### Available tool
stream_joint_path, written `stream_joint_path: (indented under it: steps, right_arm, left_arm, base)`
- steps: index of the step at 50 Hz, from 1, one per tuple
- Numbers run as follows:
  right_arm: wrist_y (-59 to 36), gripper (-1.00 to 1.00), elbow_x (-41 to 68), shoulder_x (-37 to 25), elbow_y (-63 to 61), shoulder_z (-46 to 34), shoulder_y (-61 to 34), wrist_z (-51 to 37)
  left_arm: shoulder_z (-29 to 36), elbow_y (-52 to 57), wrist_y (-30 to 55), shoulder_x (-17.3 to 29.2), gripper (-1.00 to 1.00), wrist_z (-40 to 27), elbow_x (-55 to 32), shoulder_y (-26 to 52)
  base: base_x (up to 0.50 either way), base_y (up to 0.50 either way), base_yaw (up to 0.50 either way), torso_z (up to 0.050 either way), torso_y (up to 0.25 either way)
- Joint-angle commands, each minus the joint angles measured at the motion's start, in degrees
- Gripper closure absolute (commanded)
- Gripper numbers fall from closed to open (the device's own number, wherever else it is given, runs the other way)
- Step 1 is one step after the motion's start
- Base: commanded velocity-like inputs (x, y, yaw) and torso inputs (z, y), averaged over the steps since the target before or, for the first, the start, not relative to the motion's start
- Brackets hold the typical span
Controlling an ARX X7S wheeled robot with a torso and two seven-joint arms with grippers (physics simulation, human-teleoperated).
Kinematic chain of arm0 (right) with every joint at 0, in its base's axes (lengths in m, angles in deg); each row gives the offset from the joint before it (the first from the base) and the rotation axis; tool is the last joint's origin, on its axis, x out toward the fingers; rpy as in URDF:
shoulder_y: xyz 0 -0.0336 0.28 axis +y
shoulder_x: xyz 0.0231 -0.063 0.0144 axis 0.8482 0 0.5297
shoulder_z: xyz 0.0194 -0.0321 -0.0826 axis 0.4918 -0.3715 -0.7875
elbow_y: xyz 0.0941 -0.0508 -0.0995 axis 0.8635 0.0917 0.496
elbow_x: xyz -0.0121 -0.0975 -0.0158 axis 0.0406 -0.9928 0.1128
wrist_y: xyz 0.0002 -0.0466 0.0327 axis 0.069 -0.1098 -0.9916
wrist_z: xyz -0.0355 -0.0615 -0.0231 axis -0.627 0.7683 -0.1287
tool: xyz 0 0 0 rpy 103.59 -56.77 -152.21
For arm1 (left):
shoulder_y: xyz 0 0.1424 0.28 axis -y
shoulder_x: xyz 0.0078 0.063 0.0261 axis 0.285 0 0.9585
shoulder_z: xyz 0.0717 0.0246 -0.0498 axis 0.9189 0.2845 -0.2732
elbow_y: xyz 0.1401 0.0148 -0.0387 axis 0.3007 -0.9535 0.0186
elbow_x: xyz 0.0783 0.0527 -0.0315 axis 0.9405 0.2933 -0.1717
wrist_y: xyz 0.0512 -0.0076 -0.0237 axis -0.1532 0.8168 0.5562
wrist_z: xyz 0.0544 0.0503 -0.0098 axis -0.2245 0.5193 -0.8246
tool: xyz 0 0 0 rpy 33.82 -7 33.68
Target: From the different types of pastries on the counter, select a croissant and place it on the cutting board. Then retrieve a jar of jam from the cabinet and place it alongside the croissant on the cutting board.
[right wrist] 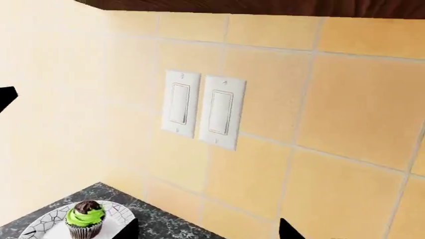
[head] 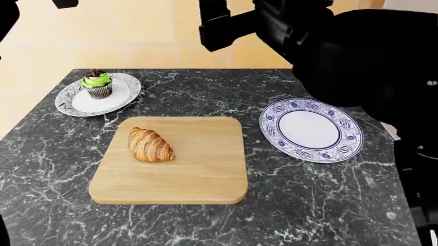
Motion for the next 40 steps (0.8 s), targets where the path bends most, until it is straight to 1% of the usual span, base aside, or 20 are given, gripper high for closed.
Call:
stream_joint_path:
  steps: [1, 22, 33, 40]
  right_arm:
    - [1.07, -1.00, 0.06, -7.18, -2.64, 4.98, 0.71, -4.58]
    - [-0.43, -1.00, 0.48, -8.33, -1.69, 4.96, -2.14, -4.67]
    - [0.17, -1.00, -1.15, -8.85, -0.49, 4.57, -3.18, -3.55]
    - [0.58, -1.00, -1.64, -9.02, 0.19, 4.55, -3.22, -3.25]
  left_arm:
    - [-0.68, 1.08, 1.07, -0.48, -1.00, -1.07, -1.27, -0.16]
    - [-0.84, 2.23, 1.95, -0.82, -1.00, -2.27, -2.30, 0.41]
    - [-1.08, 3.09, 2.84, -0.87, -1.00, -3.04, -3.18, 0.70]
    - [-0.75, 2.97, 2.31, -0.99, -1.00, -2.85, -3.00, 0.55]
  base:
    - [-0.27, 0.00, 0.00, 0.000, 0.000]
    - [-0.50, -0.01, 0.00, 0.000, 0.000]
    - [-0.46, -0.21, 0.00, 0.000, 0.000]
    - [-0.31, -0.25, 0.00, 0.000, 0.000]
